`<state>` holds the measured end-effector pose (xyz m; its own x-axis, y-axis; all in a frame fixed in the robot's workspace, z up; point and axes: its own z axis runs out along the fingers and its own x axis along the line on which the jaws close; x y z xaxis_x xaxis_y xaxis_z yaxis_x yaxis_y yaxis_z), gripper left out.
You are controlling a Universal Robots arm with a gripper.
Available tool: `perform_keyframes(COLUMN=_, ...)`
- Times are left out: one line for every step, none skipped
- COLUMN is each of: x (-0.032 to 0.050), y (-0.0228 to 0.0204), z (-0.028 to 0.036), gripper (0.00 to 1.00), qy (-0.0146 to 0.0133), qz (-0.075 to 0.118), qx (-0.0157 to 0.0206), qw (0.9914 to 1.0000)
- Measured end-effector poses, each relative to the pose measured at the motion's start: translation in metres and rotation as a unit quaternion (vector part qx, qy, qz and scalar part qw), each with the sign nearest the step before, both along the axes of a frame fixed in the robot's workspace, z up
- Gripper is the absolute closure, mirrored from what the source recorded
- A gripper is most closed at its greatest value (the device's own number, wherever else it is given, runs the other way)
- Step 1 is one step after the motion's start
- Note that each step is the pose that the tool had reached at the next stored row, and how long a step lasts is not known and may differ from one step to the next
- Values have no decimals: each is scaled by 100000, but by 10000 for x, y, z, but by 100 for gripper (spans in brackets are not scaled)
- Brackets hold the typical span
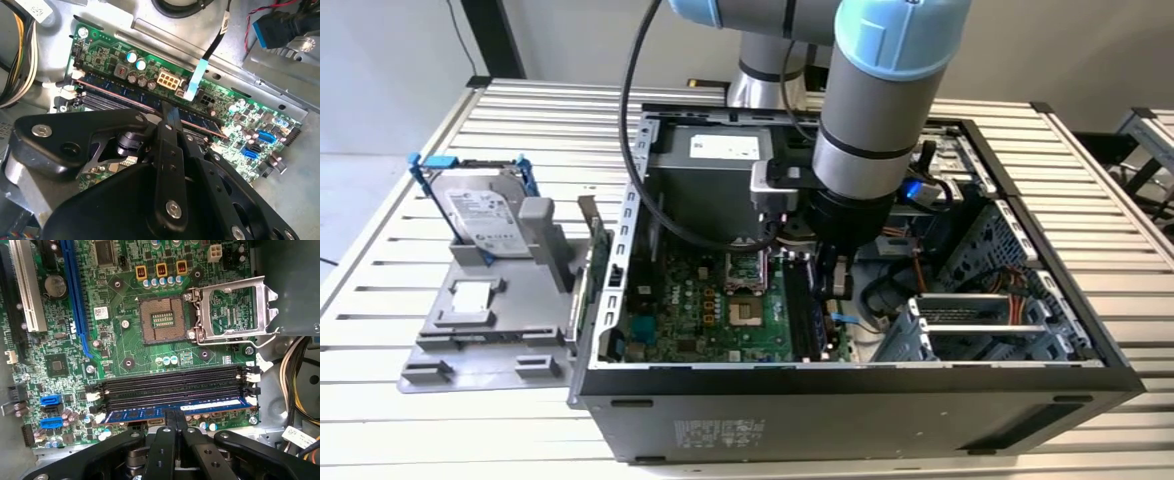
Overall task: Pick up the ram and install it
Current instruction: 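Press down the ram until it locks into place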
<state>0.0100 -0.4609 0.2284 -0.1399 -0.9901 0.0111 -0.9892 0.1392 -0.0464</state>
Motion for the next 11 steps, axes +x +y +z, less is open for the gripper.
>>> perform_keyframes(x=0, y=0, z=0, gripper=100, qy=1, qz=0, qx=-6, qw=100000)
perform_keyframes(x=0, y=0, z=0, gripper=100, qy=-1, qz=-1, qx=3, qw=100000)
perform_keyframes(x=0, y=0, z=0, gripper=100, qy=2, qz=2, qx=-6, qw=100000)
perform_keyframes(x=0, y=0, z=0, gripper=100, qy=-2, qz=-1, qx=4, qw=100000)
perform_keyframes(x=0, y=0, z=0, gripper=100, qy=1, qz=2, qx=-2, qw=100000)
perform_keyframes(x=0, y=0, z=0, gripper=100, qy=0, qz=2, qx=0, qw=100000)
perform_keyframes(x=0, y=0, z=0, gripper=100, qy=-1, qz=2, qx=-2, qw=100000)
perform_keyframes(x=0, y=0, z=1, gripper=100, qy=4, qz=0, qx=-7, qw=100000)
perform_keyframes(x=0, y=0, z=0, gripper=100, qy=0, qz=0, qx=0, qw=100000)
perform_keyframes(x=0, y=0, z=0, gripper=100, qy=1, qz=2, qx=-4, qw=100000)
perform_keyframes(x=0, y=0, z=0, gripper=100, qy=1, qz=-1, qx=-1, qw=100000)
